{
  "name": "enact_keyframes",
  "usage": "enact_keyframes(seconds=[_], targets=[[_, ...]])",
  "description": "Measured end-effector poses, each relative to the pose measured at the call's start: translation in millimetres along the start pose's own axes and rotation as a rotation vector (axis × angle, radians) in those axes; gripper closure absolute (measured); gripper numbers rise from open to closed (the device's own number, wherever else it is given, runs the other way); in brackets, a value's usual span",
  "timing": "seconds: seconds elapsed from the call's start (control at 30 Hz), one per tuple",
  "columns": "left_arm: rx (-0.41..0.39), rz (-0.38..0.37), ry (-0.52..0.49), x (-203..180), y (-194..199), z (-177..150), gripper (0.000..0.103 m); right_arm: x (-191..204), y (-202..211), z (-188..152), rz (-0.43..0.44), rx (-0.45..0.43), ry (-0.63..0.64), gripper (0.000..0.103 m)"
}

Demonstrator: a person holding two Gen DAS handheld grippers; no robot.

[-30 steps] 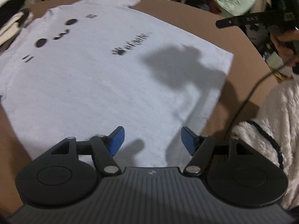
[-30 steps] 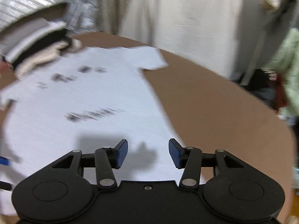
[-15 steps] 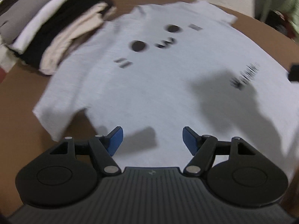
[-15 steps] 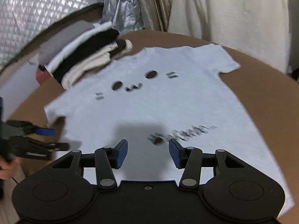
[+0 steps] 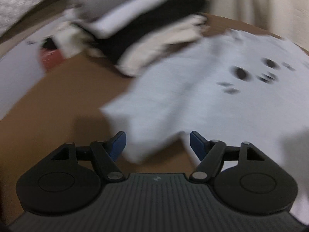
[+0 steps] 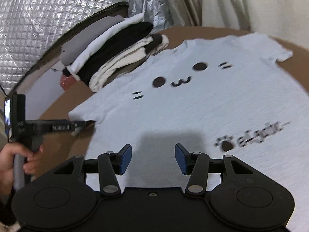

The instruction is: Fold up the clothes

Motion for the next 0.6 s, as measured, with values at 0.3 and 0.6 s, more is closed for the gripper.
enact_keyframes(seconds=[0.3,0.6], targets=[[0.228,-0.026,0.371,83.6,-77.1,-14.8,0.026,26.6,-46.3,-38.8,0.083,0.121,0.03,0.048],[0.218,-0.088,0.454,73.9,-134.5,3.7,0.006,84.3,-77.7,-81.7,0.211,0.245,0.132,0.044]])
Point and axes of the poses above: each gripper's, at about its wrist camera, not at the fingertips, and y roughly against the way its jaws point, x to its left, z to its top, the point moved 10 cm from there along -y, roughly the way its jaws point, and after that the axes turned 14 degrees about z, right-handed, at the moved point
